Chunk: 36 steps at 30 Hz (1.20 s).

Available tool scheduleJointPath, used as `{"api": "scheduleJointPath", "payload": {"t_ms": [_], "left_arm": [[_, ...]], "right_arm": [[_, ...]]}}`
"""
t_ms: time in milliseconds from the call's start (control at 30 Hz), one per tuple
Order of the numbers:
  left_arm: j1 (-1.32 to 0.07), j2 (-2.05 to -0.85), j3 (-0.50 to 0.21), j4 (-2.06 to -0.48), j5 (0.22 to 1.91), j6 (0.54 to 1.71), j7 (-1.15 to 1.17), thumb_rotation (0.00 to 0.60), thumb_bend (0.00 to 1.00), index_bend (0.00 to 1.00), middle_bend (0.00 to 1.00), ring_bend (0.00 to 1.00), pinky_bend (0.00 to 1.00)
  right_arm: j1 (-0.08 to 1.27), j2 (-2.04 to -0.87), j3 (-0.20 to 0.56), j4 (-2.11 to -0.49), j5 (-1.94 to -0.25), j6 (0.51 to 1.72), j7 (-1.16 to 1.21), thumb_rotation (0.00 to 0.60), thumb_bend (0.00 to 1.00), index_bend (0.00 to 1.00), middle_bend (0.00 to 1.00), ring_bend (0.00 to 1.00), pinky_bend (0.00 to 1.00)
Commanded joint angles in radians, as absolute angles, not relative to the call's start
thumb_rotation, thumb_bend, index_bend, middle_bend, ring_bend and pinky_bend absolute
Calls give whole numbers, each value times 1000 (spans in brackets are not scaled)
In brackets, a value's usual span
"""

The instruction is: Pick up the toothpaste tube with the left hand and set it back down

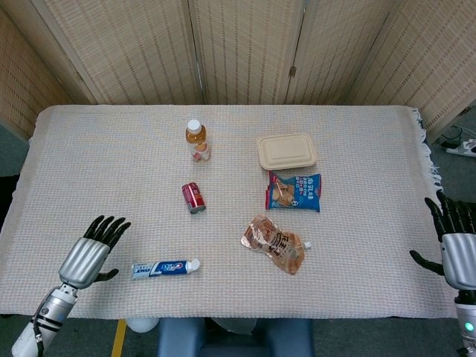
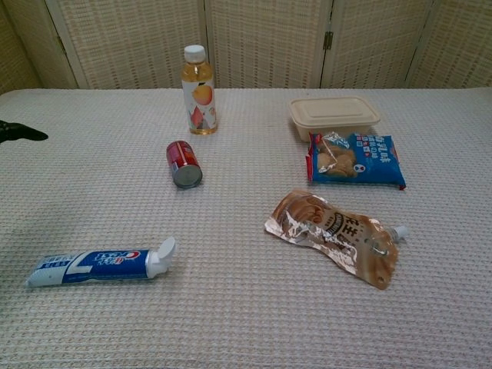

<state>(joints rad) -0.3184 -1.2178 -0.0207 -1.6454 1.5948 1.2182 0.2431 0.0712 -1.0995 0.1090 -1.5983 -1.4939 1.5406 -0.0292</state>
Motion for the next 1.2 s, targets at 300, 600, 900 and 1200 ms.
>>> {"api": "scheduleJointPath", "payload": {"t_ms": [300, 600, 900, 1200], "left_arm": [[-404, -1316, 9, -1597, 1630, 1108, 266, 600, 201, 81, 90, 63, 0], [-444, -1386, 21, -1550, 1601, 1038, 296, 600, 201, 92, 99, 74, 0], [-454, -1439, 0, -1482, 1533, 1029, 326, 600, 201, 132, 131, 100, 0], [-457, -1450, -12, -1446, 1511, 1057, 298, 600, 204, 185, 187, 147, 9]], "right_arm": [[75, -1107, 113, -1595, -1492, 1541, -34, 600, 77, 0, 1, 55, 0], [71, -1114, 115, -1582, -1490, 1549, -22, 600, 76, 0, 1, 59, 0], [69, -1119, 114, -1571, -1487, 1547, -10, 600, 76, 0, 1, 60, 0], [66, -1123, 114, -1563, -1487, 1552, -1, 600, 77, 0, 1, 61, 0]]}}
